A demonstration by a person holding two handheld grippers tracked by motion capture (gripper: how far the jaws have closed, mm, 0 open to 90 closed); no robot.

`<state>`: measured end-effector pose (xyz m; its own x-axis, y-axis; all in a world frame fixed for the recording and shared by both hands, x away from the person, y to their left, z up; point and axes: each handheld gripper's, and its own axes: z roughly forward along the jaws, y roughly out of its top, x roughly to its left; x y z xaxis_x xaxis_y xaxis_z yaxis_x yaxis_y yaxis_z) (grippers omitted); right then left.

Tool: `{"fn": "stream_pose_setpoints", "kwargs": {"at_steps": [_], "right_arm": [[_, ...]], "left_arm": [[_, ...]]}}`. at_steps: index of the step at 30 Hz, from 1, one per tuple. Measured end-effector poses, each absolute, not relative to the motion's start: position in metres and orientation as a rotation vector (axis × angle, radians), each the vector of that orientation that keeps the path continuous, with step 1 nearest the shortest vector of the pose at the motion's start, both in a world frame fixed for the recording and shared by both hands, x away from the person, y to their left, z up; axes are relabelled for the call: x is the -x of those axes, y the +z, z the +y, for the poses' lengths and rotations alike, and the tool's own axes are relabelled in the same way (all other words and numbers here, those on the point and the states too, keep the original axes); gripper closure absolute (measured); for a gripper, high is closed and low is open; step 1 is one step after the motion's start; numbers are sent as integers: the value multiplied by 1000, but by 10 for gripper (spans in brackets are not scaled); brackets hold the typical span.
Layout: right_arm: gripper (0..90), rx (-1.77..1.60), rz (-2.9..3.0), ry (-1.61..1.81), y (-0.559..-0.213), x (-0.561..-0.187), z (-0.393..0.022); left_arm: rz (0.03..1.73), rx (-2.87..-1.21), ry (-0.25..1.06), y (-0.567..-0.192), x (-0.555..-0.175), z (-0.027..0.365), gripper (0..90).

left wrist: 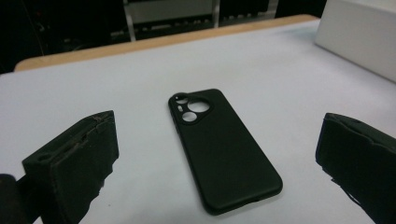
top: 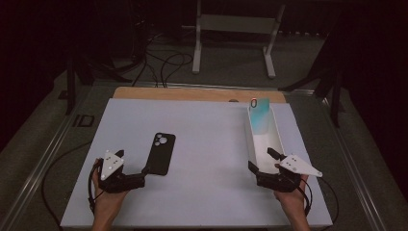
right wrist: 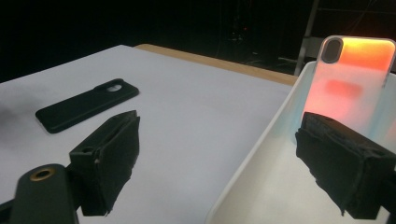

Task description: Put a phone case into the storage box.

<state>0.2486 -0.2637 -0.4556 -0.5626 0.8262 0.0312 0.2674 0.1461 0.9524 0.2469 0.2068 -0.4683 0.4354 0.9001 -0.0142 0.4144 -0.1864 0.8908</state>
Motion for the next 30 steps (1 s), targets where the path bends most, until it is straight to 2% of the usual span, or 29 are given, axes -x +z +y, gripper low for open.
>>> {"fn": "stream_pose_setpoints", "kwargs": {"at_steps": [17,30], "right_arm": [[133,-1047,1916,1434,-454,-250,-261],[134,-1051,1915,1435,-455,-252,-261]], "left_arm": [[1316,-1954,549,-497,-299,171,0],[1372,-2083,536,-521,-316,150,0]]}}
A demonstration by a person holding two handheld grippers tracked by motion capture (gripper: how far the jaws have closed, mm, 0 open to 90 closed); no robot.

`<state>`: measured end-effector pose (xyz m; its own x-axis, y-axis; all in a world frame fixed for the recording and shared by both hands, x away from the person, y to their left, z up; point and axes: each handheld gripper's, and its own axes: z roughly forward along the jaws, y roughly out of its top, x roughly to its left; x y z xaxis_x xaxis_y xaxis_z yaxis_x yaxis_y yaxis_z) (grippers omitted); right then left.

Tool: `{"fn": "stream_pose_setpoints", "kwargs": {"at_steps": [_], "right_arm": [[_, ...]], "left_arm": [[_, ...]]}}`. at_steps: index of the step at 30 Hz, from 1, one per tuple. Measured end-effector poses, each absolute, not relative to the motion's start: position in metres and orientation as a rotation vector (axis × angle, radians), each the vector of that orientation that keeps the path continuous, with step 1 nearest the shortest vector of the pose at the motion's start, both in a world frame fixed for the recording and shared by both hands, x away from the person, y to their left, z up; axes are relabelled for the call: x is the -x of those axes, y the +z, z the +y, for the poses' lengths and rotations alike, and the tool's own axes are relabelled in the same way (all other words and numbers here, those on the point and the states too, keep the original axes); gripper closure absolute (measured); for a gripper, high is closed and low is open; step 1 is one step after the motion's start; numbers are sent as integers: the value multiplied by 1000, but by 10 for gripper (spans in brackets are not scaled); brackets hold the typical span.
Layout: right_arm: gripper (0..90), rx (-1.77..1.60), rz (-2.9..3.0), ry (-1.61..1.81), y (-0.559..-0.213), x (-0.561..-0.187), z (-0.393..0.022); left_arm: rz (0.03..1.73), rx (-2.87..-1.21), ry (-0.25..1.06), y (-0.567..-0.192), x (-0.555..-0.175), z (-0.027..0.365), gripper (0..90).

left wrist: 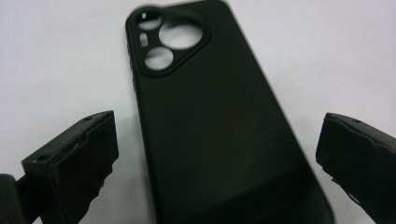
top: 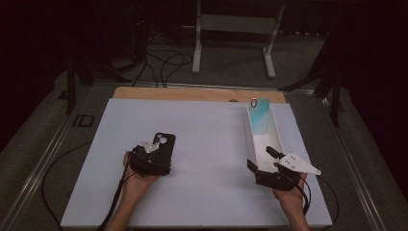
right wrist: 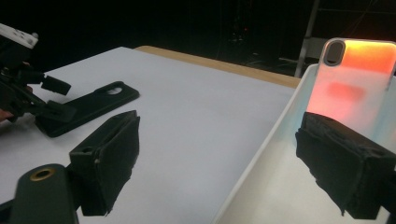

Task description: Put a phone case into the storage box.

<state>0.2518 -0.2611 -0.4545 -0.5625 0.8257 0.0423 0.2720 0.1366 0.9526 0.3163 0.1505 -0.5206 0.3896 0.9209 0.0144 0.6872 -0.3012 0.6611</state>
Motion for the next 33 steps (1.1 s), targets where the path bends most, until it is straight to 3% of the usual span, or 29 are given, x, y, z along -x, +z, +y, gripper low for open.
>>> {"fn": "stream_pose_setpoints", "kwargs": {"at_steps": [9,14,24,33], "right_arm": [[134,-1047,1916,1434,-454,-252,-260],[134,-1053,1910,1434,-454,-252,-262],[135,-1039,1929,1429,-455,-254,-256],[135,-1015,1944,1431,-454,-254,-250]], "left_arm": [[1387,-2125,476,-527,-320,151,3],[1419,-2095,490,-525,-321,162,116],[1443,-2112,475,-525,-325,160,101],[1444,-2133,464,-521,-327,159,150]]}}
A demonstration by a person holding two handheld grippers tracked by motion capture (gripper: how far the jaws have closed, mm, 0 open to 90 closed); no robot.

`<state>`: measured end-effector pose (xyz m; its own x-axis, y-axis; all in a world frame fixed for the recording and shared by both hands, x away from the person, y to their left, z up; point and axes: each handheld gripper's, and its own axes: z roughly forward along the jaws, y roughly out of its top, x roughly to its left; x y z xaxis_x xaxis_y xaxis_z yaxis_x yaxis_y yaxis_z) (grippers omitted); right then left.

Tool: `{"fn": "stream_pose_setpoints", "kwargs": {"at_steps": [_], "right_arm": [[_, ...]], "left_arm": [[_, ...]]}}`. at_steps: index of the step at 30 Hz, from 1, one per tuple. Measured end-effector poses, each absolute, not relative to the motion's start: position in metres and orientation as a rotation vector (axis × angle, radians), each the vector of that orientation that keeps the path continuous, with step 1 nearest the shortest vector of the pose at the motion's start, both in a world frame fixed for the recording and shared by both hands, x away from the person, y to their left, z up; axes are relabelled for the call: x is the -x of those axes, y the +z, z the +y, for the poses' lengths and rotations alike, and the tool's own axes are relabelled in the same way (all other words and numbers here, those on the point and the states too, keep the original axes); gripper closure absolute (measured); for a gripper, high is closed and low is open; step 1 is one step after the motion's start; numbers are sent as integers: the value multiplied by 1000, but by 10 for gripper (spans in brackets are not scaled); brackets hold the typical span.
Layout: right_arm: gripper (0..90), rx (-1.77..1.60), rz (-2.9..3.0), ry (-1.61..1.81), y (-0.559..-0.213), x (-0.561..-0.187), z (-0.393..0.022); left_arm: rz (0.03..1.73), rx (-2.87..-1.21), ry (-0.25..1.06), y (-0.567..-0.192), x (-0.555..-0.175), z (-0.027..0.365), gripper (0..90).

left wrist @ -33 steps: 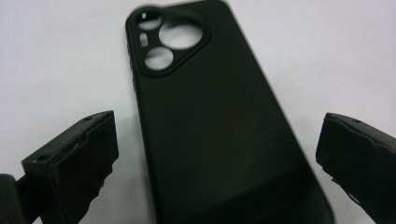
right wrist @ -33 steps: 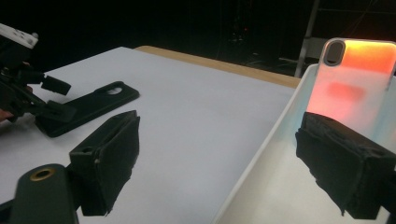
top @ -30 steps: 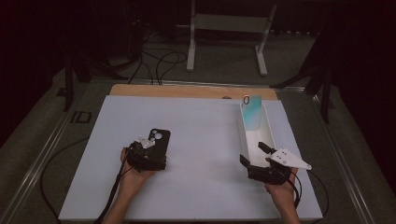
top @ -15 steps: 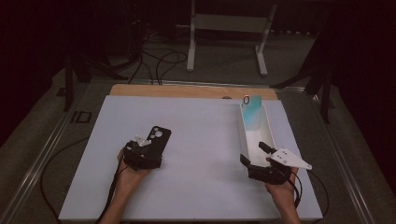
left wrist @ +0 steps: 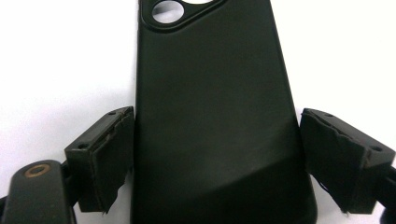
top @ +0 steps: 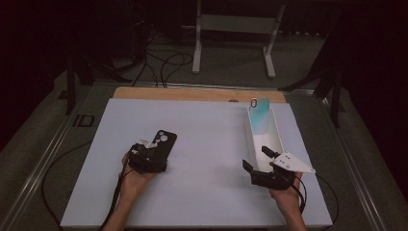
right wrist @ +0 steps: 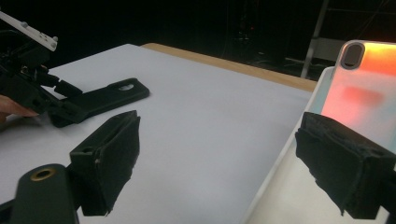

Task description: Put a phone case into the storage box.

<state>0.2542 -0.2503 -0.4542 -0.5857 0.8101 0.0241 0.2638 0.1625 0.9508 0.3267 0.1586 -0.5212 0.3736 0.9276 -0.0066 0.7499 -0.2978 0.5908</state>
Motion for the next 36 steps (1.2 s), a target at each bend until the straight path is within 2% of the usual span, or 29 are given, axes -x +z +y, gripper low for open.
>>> {"fn": "stream_pose_setpoints", "kwargs": {"at_steps": [7,20,25,36], "right_arm": [[135,-1019,1948,1437,-452,-256,-251],[101,-1063,2051,1493,-440,-276,-242],[92,-1067,2110,1487,-432,-286,-238],[92,-1107,2165,1550,-407,-305,-227]], "left_arm": [[1419,-2104,460,-516,-324,161,168],[1323,-2006,541,-487,-312,167,167],[1212,-1971,602,-467,-301,161,166],[1046,-1956,649,-443,-292,143,165]]}}
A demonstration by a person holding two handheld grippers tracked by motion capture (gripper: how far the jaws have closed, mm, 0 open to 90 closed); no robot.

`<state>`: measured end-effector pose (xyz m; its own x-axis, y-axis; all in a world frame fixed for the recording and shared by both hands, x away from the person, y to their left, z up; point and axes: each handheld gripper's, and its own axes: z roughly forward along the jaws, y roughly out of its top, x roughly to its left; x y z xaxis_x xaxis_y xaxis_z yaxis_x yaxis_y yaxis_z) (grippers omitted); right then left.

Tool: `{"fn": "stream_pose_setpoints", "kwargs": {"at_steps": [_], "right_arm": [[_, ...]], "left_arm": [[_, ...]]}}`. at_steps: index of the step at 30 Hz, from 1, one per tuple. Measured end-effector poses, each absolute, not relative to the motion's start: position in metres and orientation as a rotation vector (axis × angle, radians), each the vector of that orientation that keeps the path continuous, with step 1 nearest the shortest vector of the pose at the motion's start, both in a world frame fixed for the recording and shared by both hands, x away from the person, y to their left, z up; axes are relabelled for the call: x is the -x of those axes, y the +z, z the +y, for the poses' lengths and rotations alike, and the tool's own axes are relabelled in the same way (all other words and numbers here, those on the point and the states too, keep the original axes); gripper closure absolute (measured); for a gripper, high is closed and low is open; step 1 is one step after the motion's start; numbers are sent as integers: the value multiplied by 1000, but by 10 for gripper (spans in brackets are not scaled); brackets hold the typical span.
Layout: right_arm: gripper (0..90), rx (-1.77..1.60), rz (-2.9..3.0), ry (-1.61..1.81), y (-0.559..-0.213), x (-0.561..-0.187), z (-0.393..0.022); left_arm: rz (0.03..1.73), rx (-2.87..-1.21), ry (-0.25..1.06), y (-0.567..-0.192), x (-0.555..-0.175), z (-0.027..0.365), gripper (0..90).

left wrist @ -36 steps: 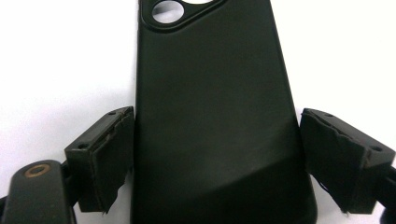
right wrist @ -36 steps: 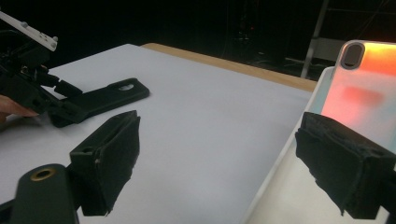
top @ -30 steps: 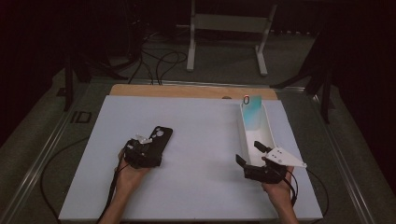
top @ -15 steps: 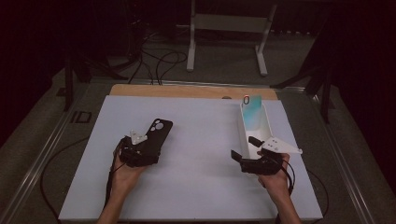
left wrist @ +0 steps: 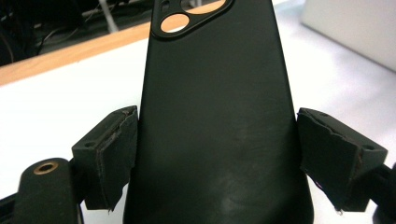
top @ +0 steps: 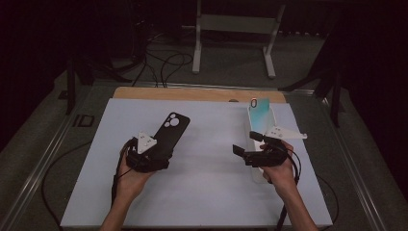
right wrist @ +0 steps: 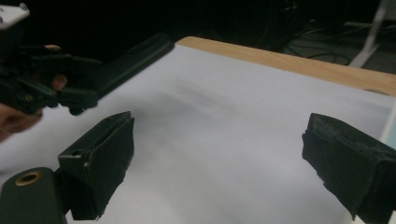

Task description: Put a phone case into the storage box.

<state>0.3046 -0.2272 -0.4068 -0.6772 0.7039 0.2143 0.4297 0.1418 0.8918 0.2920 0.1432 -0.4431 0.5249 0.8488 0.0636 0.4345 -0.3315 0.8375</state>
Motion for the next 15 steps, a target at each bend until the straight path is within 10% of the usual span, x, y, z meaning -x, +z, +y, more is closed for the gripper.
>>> {"fn": "stream_pose_setpoints", "kwargs": {"at_steps": [15], "right_arm": [[93,-1046,2255,1594,-395,-319,-190]], "left_arm": [[808,-1984,632,-427,-282,109,164]]}}
